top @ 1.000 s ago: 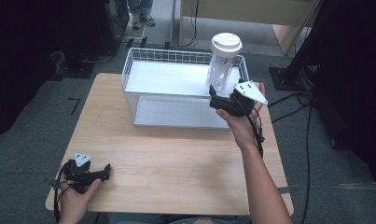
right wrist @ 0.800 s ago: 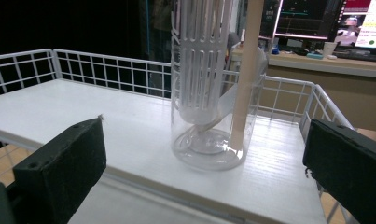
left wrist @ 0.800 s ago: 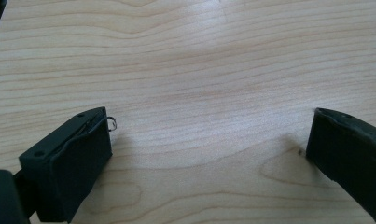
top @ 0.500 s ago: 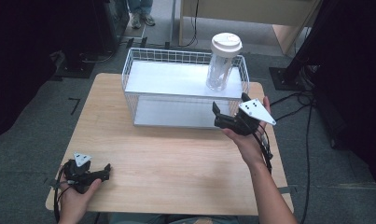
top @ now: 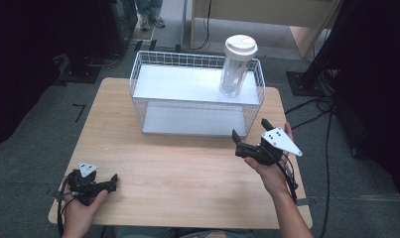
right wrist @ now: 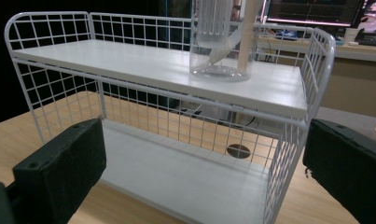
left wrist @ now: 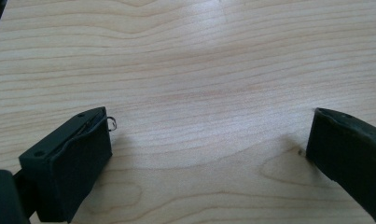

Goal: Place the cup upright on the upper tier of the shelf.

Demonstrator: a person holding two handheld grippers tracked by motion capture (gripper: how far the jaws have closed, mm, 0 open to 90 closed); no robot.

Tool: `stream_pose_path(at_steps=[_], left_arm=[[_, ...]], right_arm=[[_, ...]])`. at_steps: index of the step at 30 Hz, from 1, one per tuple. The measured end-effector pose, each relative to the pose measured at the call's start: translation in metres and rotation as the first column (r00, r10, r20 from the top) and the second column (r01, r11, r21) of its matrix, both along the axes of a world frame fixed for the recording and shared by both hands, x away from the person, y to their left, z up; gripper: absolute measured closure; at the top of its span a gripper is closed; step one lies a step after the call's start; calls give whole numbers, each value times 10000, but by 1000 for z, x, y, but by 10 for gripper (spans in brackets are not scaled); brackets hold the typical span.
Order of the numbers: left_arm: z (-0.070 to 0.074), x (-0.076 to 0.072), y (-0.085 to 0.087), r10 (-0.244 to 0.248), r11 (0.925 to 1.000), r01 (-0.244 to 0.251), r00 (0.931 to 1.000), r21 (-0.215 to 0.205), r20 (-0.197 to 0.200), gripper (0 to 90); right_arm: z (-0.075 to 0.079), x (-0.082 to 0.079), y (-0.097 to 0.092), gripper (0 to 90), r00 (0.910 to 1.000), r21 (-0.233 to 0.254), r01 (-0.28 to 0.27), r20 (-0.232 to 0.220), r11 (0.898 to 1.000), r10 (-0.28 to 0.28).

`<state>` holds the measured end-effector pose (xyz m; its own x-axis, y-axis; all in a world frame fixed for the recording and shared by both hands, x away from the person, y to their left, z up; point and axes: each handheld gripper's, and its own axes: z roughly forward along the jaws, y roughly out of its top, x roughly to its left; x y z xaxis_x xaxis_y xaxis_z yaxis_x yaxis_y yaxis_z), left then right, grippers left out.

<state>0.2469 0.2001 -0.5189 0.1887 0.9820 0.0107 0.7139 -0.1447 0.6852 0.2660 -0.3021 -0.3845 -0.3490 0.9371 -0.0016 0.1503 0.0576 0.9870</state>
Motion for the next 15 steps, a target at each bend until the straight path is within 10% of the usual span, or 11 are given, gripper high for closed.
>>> stream_pose_path(at_steps=[15], left_arm=[[0, 0, 0, 6, 10000, -6, 10000, -13, 3, 2]], right_arm=[[-33, -34, -39, 0, 9980, 138, 520, -361, 9985, -515]])
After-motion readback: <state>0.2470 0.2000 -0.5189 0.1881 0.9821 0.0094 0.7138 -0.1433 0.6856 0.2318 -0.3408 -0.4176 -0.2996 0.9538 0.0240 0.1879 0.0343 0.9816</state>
